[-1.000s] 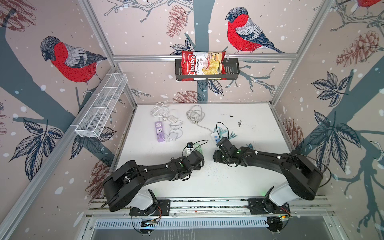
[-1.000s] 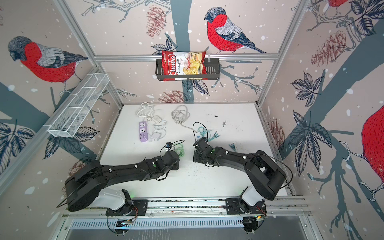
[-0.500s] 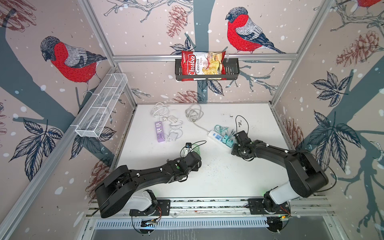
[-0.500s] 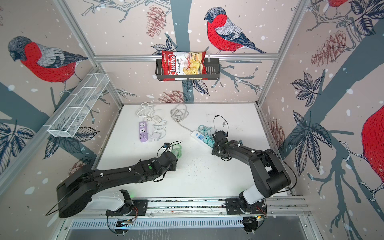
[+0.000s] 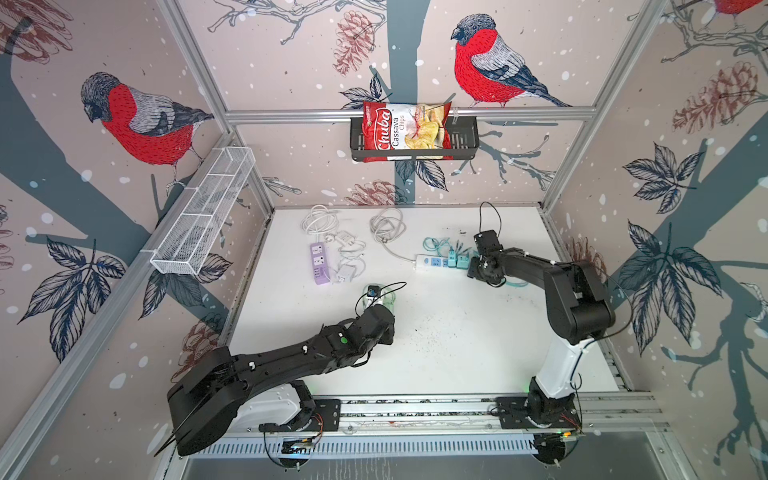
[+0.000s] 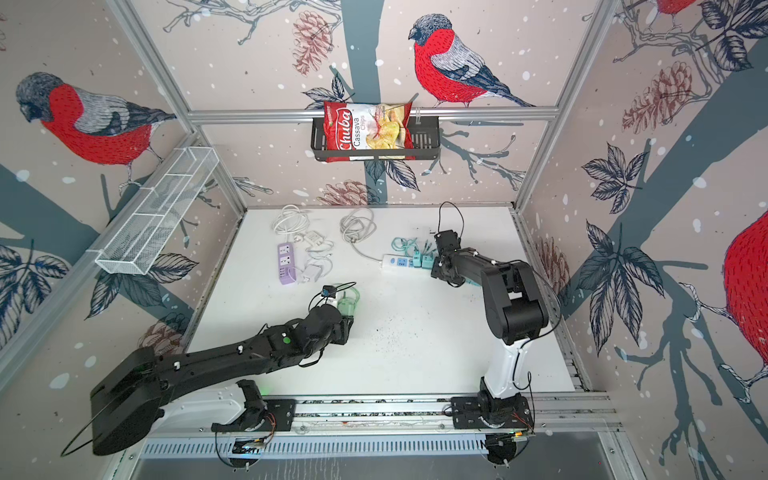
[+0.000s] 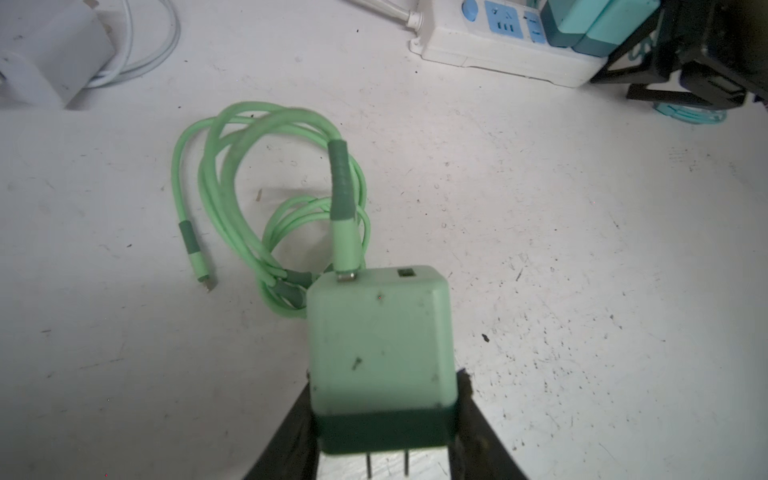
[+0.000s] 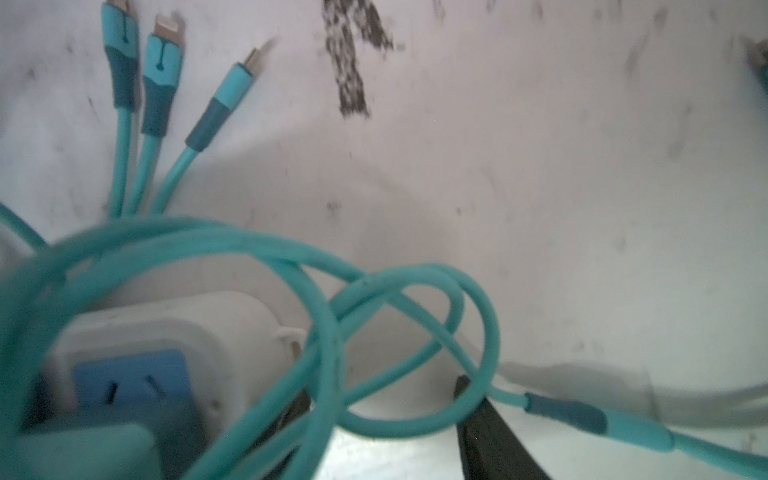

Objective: Insert the plug
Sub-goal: 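Lift the light-green charger with the left gripper while the right gripper withdraws, then bring the right gripper to the charger held by the left gripper and grasp it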

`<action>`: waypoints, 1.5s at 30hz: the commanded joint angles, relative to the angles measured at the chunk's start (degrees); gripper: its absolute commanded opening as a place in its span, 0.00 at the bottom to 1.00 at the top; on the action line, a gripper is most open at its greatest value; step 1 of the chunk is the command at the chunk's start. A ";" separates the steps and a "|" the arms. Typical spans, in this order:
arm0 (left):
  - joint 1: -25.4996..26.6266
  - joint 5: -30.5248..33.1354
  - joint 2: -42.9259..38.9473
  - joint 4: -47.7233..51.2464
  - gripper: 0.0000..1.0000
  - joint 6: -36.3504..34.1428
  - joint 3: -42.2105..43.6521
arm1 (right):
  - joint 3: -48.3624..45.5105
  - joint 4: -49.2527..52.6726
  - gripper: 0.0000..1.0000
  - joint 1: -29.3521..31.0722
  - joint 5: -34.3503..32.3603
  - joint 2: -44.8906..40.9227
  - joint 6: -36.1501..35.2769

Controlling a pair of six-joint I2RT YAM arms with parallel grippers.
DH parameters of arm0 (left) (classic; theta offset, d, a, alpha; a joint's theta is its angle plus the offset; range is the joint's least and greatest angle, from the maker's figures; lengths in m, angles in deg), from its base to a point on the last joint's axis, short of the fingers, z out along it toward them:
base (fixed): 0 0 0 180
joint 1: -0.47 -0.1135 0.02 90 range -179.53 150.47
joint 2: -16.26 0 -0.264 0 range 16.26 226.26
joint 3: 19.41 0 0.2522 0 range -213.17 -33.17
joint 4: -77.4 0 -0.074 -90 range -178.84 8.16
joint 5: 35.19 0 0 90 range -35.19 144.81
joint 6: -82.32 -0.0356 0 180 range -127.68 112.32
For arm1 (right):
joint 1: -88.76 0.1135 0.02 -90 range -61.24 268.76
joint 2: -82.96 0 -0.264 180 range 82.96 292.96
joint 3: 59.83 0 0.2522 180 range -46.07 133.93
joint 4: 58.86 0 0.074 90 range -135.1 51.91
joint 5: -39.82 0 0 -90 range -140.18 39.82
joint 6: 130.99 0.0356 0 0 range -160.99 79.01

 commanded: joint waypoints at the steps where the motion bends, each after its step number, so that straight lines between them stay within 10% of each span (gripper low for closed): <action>1: 0.08 -1.72 -0.79 -2.39 0.40 -2.05 -0.16 | 4.02 4.69 0.57 -0.31 0.97 2.47 -2.43; 26: 0.78 -13.19 -7.14 -15.09 0.36 -22.95 2.29 | -28.79 1.42 0.66 4.07 30.21 -49.59 2.88; 45: 1.31 -21.12 -6.00 -36.09 0.36 -49.74 9.65 | -20.13 7.99 0.47 22.37 32.79 -49.39 2.44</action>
